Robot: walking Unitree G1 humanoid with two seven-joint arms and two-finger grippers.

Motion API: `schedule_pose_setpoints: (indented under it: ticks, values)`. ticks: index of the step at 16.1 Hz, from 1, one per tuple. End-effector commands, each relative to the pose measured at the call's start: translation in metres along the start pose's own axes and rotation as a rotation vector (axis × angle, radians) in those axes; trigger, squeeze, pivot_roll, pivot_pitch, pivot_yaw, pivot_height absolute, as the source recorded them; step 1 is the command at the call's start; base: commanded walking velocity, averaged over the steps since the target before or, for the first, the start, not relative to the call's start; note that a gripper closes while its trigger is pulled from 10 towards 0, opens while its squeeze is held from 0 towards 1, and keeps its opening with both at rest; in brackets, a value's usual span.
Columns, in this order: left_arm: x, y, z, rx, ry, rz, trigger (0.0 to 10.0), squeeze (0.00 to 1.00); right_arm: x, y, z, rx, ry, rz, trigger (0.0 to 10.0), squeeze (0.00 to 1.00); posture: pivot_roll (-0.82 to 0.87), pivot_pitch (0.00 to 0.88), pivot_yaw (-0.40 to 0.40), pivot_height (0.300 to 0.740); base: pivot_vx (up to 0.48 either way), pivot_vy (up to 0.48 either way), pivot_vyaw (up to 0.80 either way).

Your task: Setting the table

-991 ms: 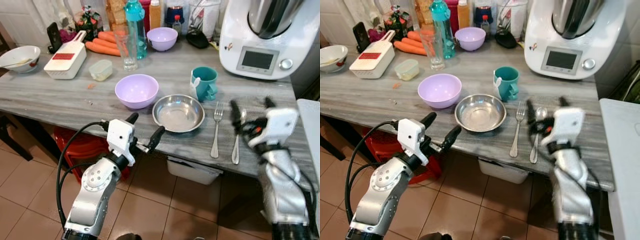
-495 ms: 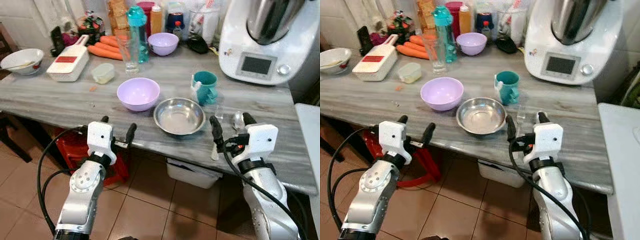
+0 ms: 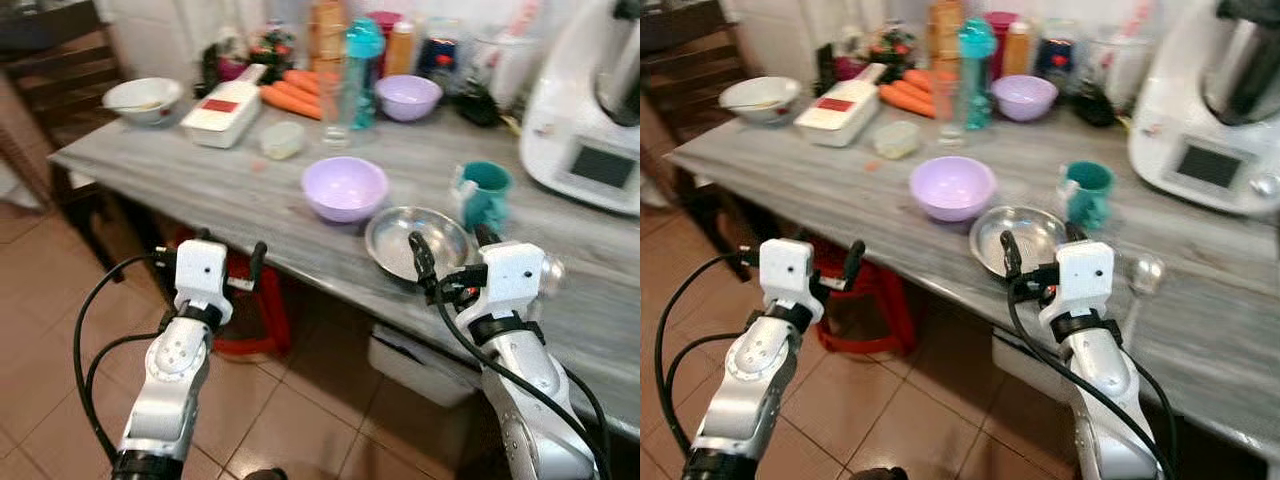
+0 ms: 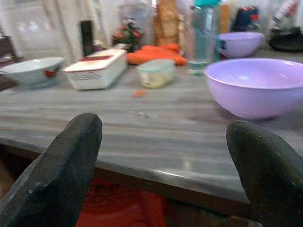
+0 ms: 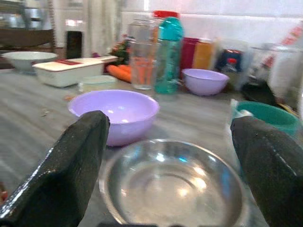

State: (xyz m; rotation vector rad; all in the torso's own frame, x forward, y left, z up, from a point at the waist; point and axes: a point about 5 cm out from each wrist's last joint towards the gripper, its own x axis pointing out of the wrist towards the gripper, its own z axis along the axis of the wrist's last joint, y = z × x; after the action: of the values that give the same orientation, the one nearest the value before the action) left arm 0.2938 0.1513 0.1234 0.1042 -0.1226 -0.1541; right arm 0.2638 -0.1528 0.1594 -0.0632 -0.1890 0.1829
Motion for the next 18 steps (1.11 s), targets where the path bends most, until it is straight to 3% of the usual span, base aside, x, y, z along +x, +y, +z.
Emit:
schedule_pose_setpoints:
  ticks: [1, 14, 18]
  values:
    - [0.0, 0.004, -0.002, 0.015, 0.006, 0.021, 10.0, 0.0, 0.002, 0.005, 0.006, 0.006, -0.014, 0.019, 10.0, 0.0, -0.05, 0.037, 0.022, 0.74, 0.0, 0.0, 0.8]
    - [0.004, 0.009, -0.01, 0.062, 0.035, 0.127, 10.0, 0.0, 0.006, 0.019, 0.011, 0.041, -0.023, 0.097, 10.0, 0.0, -0.05, 0.04, 0.019, 0.74, 0.0, 0.0, 0.8]
    - [0.003, 0.019, -0.015, 0.081, 0.067, 0.209, 10.0, 0.0, 0.006, 0.02, 0.01, 0.047, -0.021, 0.107, 10.0, 0.0, -0.05, 0.041, 0.018, 0.74, 0.0, 0.0, 0.8]
